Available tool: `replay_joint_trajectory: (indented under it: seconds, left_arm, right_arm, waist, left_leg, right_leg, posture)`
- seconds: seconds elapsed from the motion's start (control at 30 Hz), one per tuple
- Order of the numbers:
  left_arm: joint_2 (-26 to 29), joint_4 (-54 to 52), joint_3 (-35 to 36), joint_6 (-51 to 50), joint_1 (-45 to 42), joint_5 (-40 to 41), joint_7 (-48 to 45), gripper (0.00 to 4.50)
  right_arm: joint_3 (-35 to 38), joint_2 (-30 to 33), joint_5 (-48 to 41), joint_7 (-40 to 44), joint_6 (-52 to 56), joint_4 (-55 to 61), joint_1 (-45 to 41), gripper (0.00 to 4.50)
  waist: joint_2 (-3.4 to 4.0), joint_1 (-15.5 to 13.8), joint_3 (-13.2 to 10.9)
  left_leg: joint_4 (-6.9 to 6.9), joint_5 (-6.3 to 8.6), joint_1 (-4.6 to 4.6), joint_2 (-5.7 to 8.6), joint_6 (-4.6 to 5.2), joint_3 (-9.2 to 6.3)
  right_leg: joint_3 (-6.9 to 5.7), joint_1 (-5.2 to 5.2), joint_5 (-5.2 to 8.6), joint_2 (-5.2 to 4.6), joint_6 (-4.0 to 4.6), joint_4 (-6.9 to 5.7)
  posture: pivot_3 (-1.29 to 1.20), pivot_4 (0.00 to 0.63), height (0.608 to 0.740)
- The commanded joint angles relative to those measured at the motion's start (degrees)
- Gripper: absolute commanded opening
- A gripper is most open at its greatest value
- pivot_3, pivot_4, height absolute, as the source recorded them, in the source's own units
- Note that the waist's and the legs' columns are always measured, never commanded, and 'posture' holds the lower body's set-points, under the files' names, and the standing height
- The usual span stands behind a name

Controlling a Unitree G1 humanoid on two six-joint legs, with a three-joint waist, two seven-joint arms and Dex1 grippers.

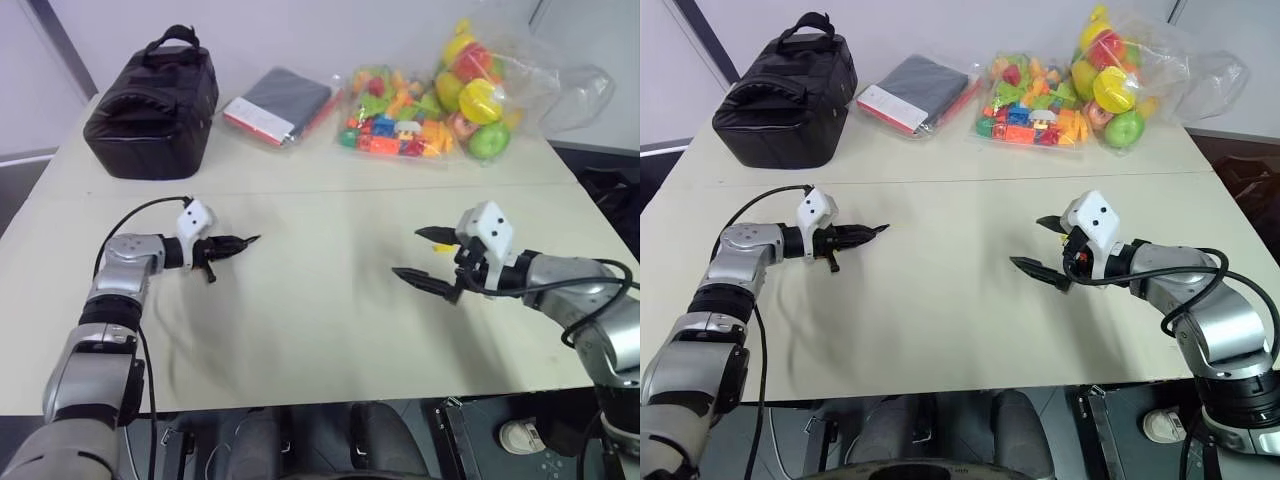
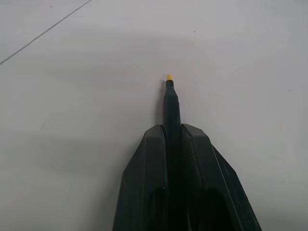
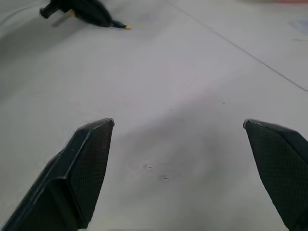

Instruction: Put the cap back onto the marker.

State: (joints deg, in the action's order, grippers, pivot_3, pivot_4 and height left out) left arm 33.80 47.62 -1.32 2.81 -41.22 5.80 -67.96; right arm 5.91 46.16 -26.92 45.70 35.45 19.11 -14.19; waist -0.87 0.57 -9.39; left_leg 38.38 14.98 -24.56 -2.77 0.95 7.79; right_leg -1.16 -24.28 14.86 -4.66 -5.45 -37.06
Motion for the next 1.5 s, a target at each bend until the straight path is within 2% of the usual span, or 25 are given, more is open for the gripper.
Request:
replay_joint_trajectory:
  seconds: [0.03, 0.13, 0.3, 0.63, 1.07, 1.37, 1.5]
  left_arm:
    - [1.5, -9.0, 0.9, -2.6, -2.4, 2.9, -3.3, 0.04]
    - [2.5, -16.5, -0.2, -5.9, -4.0, 3.7, -6.2, 0.04]
    - [3.5, -30.2, -1.4, -13.9, -4.6, 7.1, -9.6, 0.04]
    - [6.2, -42.4, -0.5, -23.3, 0.2, 10.7, -7.6, 0.04]
    - [10.3, -52.1, 2.2, -28.9, 7.9, 14.7, -2.9, 0.04]
    - [11.2, -53.1, 1.9, -28.9, 9.4, 15.6, -1.3, 0.04]
    - [11.5, -53.3, 1.8, -28.9, 9.6, 15.8, -1.1, 0.0]
  right_arm:
    - [2.9, 3.3, 5.5, 2.8, -10.6, -10.3, -2.2, 4.5]
    - [1.0, 5.2, 9.1, 7.1, -18.7, -20.7, -4.7, 4.5]
    - [-1.2, 3.6, 11.4, 13.7, -28.1, -37.4, -11.3, 4.5]
    - [-7.2, -0.9, 19.6, 21.3, -43.6, -64.7, -25.0, 4.5]
    - [-9.3, -2.3, 26.2, 23.9, -51.4, -82.1, -31.9, 4.5]
    - [-10.0, -2.2, 28.6, 25.1, -53.2, -85.7, -33.1, 4.5]
    - [-9.9, -2.2, 28.7, 26.5, -53.1, -85.9, -32.9, 2.69]
  waist:
    - [-0.03, -0.1, 0.0]
    - [-0.04, 0.1, 0.0]
    - [0.0, 0.5, 0.0]
    - [0.03, 0.6, 0.0]
    - [0.03, 0.4, 0.0]
    - [0.03, 0.3, 0.0]
    - [0.03, 0.3, 0.0]
  left_leg:
    - [0.02, 0.0, -0.01, 0.01, 0.0, 0.0]
    - [0.05, -0.01, -0.03, 0.03, -0.01, 0.02]
    - [0.05, -0.15, -0.01, 0.02, -0.25, 0.04]
    - [0.01, -0.24, 0.11, -0.01, -0.39, 0.11]
    - [0.01, -0.28, 0.11, -0.02, -0.46, 0.09]
    - [0.02, -0.28, 0.16, -0.01, -0.46, 0.08]
    - [0.03, -0.28, 0.17, -0.01, -0.47, 0.08]
  right_leg:
    - [0.0, 0.0, 0.0, 0.0, 0.0, 0.0]
    - [0.0, 0.0, 0.01, 0.0, -0.01, 0.0]
    - [0.02, 0.01, 0.03, 0.09, -0.07, -0.01]
    - [0.17, 0.02, 0.05, 0.17, -0.11, -0.06]
    - [0.18, 0.03, 0.06, 0.13, -0.11, -0.1]
    - [0.17, 0.13, 0.06, 0.12, -0.11, -0.09]
    - [0.17, 0.14, 0.06, 0.12, -0.11, -0.09]
  posture:
    - [0.0, 0.15, 0.74]
    - [0.0, 0.15, 0.74]
    - [0.0, 0.15, 0.74]
    - [0.0, 0.15, 0.74]
    - [0.0, 0.15, 0.74]
    - [0.0, 0.15, 0.74]
    - [0.0, 0.15, 0.74]
